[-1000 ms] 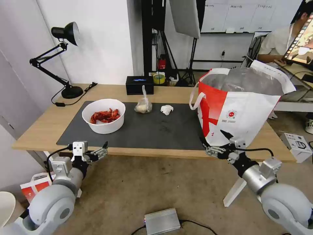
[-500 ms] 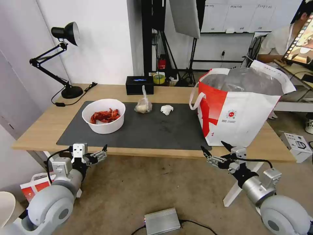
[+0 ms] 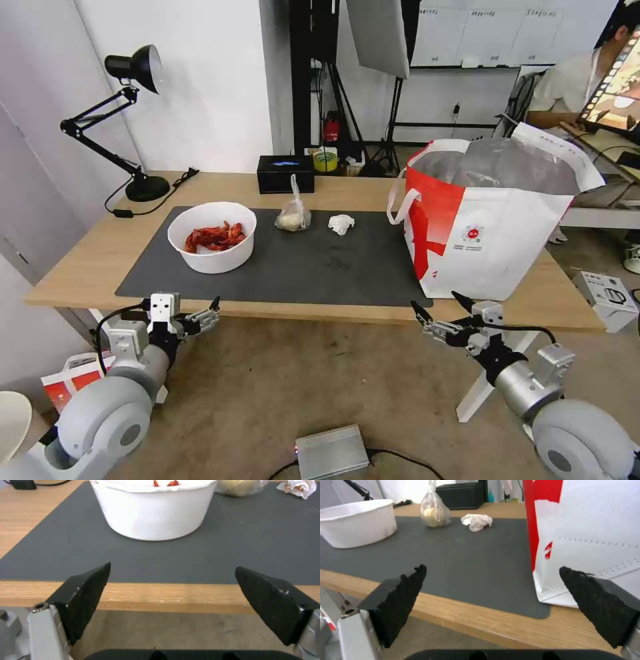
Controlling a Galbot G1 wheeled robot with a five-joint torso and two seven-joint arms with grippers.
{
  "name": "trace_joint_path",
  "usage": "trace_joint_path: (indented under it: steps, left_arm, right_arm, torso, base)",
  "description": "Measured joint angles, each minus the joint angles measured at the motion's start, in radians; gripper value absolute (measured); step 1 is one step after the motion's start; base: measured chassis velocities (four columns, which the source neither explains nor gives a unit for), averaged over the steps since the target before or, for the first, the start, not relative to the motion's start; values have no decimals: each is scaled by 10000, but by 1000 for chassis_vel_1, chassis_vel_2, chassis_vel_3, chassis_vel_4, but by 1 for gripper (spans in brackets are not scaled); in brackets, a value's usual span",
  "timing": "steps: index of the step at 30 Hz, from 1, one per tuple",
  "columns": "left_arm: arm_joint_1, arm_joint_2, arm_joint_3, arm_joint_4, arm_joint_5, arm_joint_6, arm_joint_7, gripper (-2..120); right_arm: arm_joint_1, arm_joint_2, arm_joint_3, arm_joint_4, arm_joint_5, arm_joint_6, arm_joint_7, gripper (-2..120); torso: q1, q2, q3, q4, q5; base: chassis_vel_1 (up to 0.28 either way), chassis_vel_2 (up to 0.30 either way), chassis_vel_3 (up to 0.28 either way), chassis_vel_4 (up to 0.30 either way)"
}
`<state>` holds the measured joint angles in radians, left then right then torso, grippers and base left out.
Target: Pick up the trash from the table and place it into the takeout bag.
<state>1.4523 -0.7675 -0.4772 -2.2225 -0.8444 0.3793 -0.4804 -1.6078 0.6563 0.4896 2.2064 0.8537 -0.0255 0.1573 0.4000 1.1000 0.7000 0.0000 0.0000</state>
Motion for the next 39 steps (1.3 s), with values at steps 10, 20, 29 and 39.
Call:
trace_joint_path:
  steps: [10,20,29,39]
  left_arm:
    - [97,23,-46,-52,2,63,2,100]
    - [81,16,-42,-94,-19,89,27,100]
    - [-176,16,228,-149,-81,87,28,100]
    - [-265,13,341,-216,-161,71,29,100]
  right_arm:
    - [-20,20,-29,135,233,-239,137,100]
    - [849,-229,-389,204,987,-343,152,100]
    - [2103,-460,-1125,224,1865,-960,380,100]
    - [3890,-401,-2313,-11,2473,-1927,1278,100]
  torso:
    - [0,0,0,0,0]
    - [0,0,0,0,0]
    - [1,0,1,1,0]
    - [1,0,1,-2,1]
  base:
    - [0,0,0,0]
    - [0,0,0,0]
    - [0,0,0,0]
    - [0,0,0,0]
